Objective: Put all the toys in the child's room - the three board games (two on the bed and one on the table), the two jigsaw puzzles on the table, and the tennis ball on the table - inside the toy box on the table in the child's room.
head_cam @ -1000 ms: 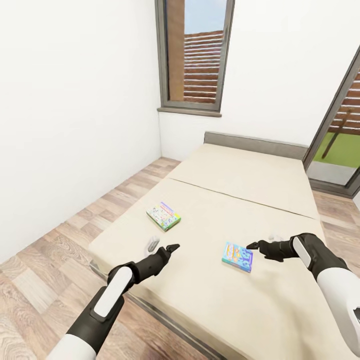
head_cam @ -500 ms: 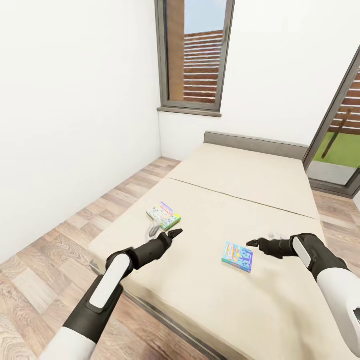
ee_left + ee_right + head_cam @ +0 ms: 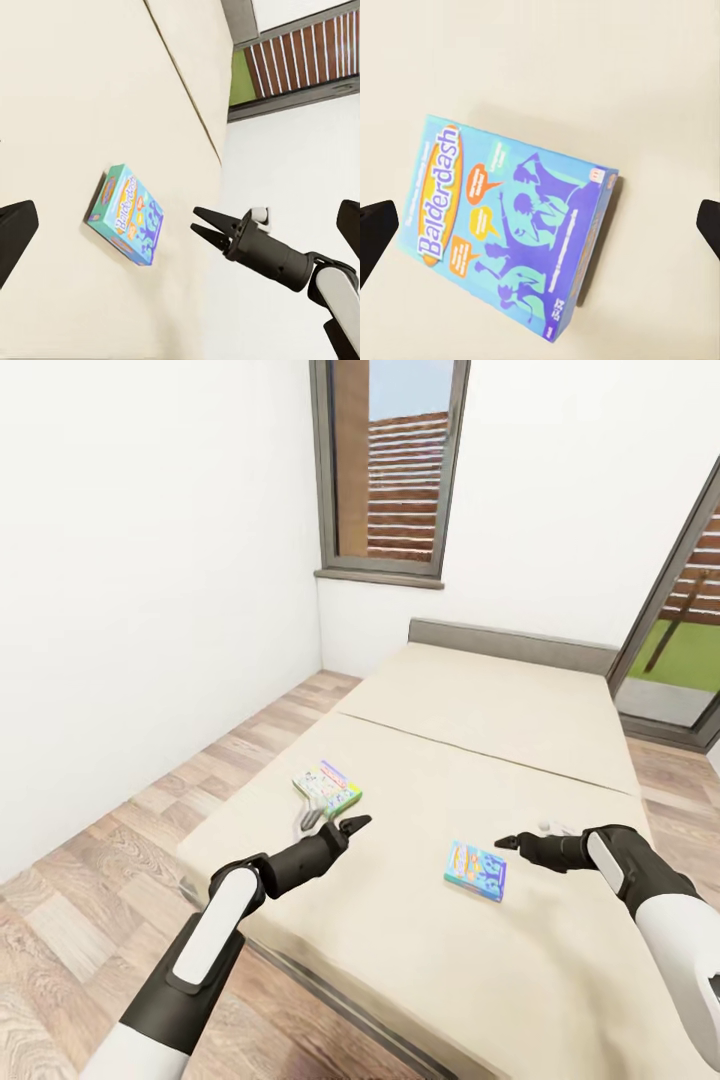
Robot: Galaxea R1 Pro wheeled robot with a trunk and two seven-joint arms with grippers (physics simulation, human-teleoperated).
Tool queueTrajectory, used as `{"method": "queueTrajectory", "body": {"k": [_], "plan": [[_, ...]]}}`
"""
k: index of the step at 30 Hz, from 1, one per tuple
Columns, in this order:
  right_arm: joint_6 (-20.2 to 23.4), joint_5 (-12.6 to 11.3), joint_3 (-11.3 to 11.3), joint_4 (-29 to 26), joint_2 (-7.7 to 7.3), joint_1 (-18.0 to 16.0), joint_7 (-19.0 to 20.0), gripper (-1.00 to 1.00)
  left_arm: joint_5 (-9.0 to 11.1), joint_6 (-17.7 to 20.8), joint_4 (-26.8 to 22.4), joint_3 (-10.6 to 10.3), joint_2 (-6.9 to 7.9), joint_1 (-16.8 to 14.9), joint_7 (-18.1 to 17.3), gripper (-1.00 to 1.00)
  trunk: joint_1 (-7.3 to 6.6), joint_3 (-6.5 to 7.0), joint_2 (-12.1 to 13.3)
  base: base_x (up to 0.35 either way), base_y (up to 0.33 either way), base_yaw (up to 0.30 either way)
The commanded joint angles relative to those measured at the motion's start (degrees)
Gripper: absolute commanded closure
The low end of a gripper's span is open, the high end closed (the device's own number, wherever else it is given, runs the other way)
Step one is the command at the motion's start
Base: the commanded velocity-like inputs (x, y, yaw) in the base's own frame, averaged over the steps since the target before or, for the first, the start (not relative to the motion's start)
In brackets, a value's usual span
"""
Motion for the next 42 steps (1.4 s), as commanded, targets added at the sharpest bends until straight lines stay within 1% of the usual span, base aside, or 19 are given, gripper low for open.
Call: {"method": "queueTrajectory", "body": {"k": [1, 19, 36, 42], "plan": [[0.4, 0.0, -0.2, 0.0, -0.01, 0.0, 0.1, -1.0, 0.6, 0.1, -0.1, 0.0, -0.01, 0.0, 0.5, -1.0, -0.01, -0.14, 0.0, 0.0, 0.0, 0.0], [0.3, -1.1, -0.2, 0.0, 0.11, -0.1, 0.2, -1.0, 0.4, 0.1, 0.4, 0.0, -0.02, 0.2, 0.6, -1.0, -0.01, -1.8, 0.0, 0.0, 0.0, 0.0], [0.2, -1.3, -0.1, 0.0, 0.29, 0.0, 0.2, -1.0, 0.4, 0.1, 0.4, 0.0, -0.02, 0.3, 0.6, -1.0, -0.01, -3.38, 0.0, 0.0, 0.0, 0.0], [0.2, -1.3, -0.1, 0.0, 0.31, 0.1, 0.2, -1.0, 0.4, 0.1, 0.4, 0.0, -0.02, 0.4, 0.9, -1.0, -0.01, -3.68, 0.0, 0.0, 0.0, 0.0]]}}
